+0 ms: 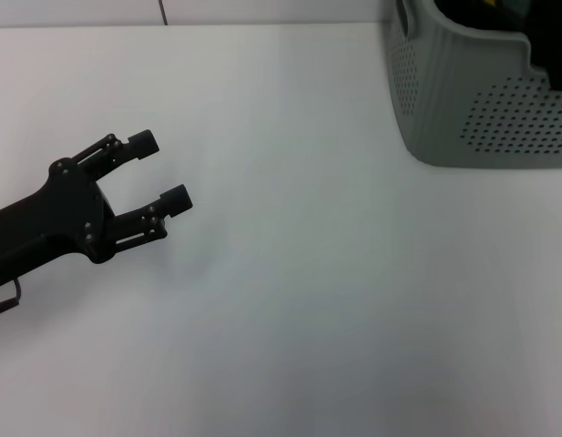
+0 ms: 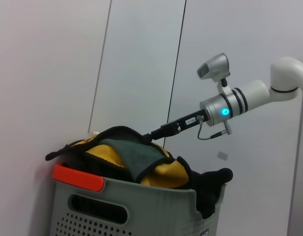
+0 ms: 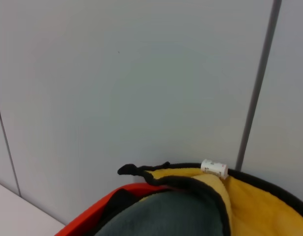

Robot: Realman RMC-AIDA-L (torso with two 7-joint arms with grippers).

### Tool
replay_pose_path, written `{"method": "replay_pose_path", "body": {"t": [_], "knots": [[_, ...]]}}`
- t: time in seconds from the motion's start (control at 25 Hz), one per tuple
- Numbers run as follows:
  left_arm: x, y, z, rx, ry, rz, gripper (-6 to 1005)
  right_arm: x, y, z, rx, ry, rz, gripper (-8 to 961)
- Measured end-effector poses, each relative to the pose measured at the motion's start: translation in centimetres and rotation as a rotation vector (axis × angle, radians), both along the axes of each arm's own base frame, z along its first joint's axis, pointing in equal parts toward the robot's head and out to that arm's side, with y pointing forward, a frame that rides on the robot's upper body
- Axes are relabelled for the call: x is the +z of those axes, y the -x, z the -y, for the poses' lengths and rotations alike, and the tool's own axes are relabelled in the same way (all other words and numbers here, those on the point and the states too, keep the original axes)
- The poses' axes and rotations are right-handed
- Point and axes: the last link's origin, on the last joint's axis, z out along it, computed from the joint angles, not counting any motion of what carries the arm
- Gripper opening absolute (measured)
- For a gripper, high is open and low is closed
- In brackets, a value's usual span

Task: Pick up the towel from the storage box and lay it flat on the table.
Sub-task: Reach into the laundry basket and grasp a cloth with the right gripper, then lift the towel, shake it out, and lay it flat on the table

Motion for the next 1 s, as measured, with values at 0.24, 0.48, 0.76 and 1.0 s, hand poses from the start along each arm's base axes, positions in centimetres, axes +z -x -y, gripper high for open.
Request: {"method": "replay_pose_path", "body": {"t": [0.24, 0.48, 0.76, 1.0], "knots": [[-0.1, -0.1, -0.1, 0.001, -0.003, 0.004, 869, 0.1, -0.2, 0.3, 0.009, -0.02, 0.005, 2], [-0.1, -0.1, -0.1, 0.006, -0.009, 0.007, 868, 0.1, -0.1, 0.5, 0.04, -0.033, -0.01, 4], [0.5, -0.2, -0.3, 0.01, -0.05, 0.041, 868, 2.2, 2.9, 4.1, 0.336, -0.096, -0.164, 7], [0.7, -0.1, -0.1, 0.014, -0.064, 0.048, 867, 4.7, 3.5, 6.9, 0.456, -0.091, -0.296, 9]]}}
